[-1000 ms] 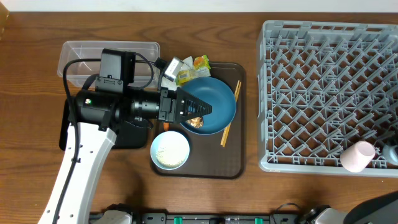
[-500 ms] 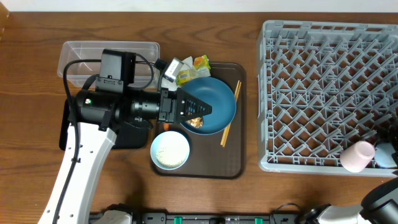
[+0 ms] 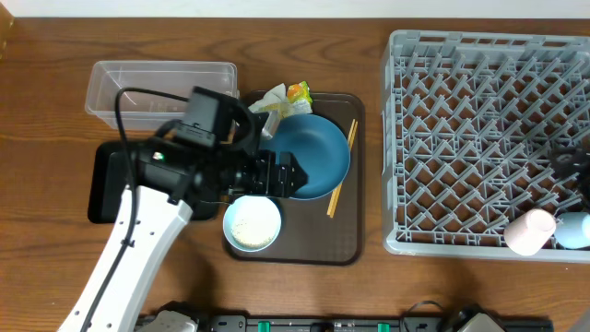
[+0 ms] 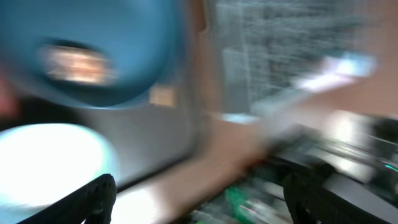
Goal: Sort waste into correct bins and load items into the dishwasher rack
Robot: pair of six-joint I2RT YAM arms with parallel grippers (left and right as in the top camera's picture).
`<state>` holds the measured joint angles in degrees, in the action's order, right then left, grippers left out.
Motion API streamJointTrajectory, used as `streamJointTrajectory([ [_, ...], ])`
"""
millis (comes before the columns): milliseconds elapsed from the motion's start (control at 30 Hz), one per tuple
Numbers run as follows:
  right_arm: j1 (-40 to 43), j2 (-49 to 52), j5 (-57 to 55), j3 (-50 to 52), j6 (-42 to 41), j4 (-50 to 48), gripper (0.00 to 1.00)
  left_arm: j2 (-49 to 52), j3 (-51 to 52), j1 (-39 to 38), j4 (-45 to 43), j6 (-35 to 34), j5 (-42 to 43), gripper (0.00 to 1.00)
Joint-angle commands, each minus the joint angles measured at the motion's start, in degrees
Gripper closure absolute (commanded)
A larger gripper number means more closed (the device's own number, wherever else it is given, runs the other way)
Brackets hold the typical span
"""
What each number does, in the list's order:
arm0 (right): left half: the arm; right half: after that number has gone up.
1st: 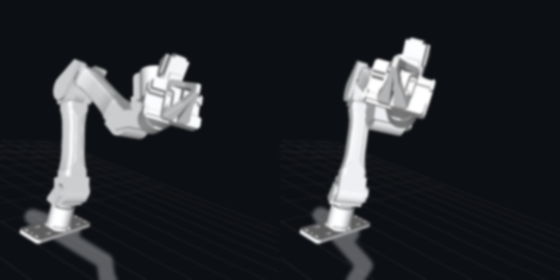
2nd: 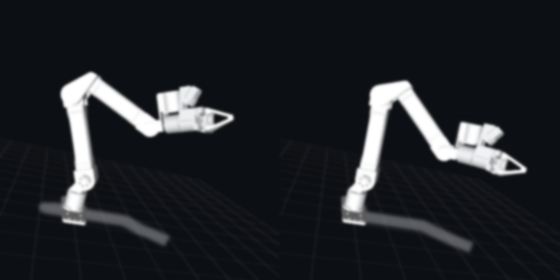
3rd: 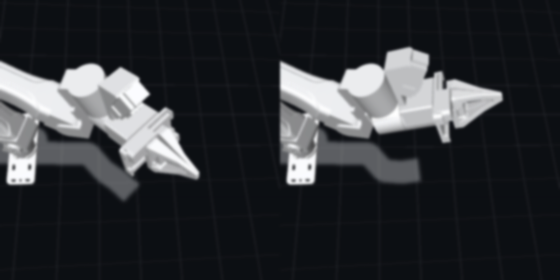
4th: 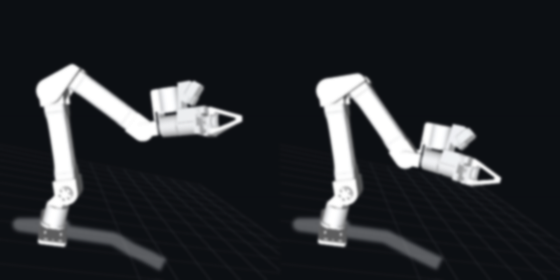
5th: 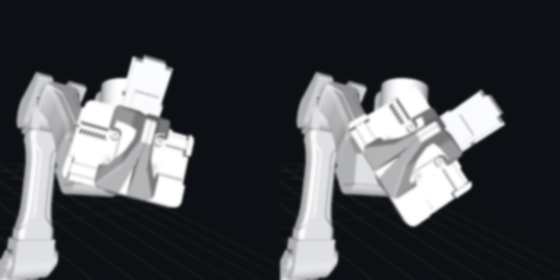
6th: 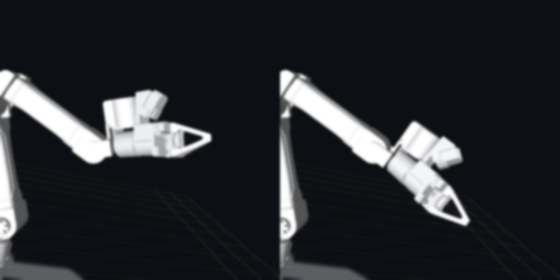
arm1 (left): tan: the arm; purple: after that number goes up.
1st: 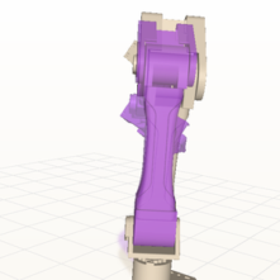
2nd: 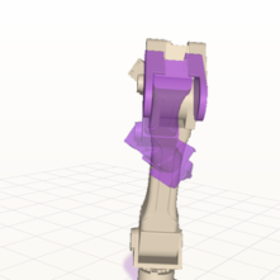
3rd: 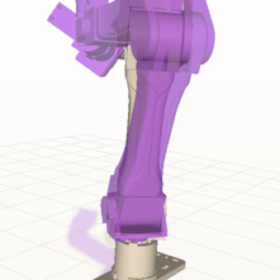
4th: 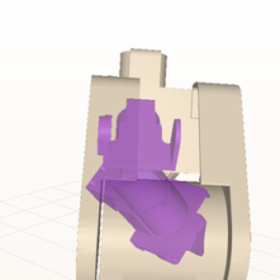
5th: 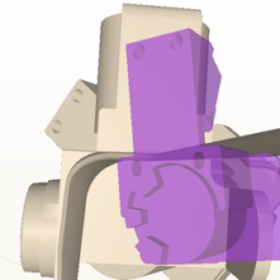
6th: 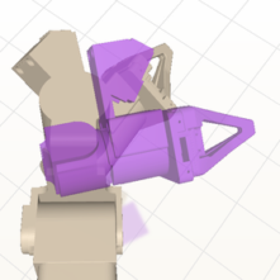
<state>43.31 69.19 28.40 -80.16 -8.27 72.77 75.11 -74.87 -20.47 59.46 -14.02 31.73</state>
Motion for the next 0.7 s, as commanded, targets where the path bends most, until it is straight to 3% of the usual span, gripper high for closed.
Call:
streamJointTrajectory([
  [0, -4.37, -3.37, 5.18, -0.50, 3.23, -0.15, 0.05, 0.83, 1.29, -2.99, -0.50, -3.93, -30.47, 0.14],
  [233, -10.95, -5.97, 1.99, -0.50, 3.21, 0.90, 0.05, 8.50, 2.19, -4.31, -4.02, -6.34, -34.93, 0.17],
  [500, -12.02, -5.53, 1.81, -0.35, 3.21, 2.05, 0.07, 21.49, 2.19, -4.31, -15.43, -6.86, -36.26, 0.43],
  [667, -12.02, -5.53, 1.81, -0.35, 3.21, 2.71, 0.08, 27.93, 2.19, -3.67, -19.23, -6.95, -36.30, 0.49],
])
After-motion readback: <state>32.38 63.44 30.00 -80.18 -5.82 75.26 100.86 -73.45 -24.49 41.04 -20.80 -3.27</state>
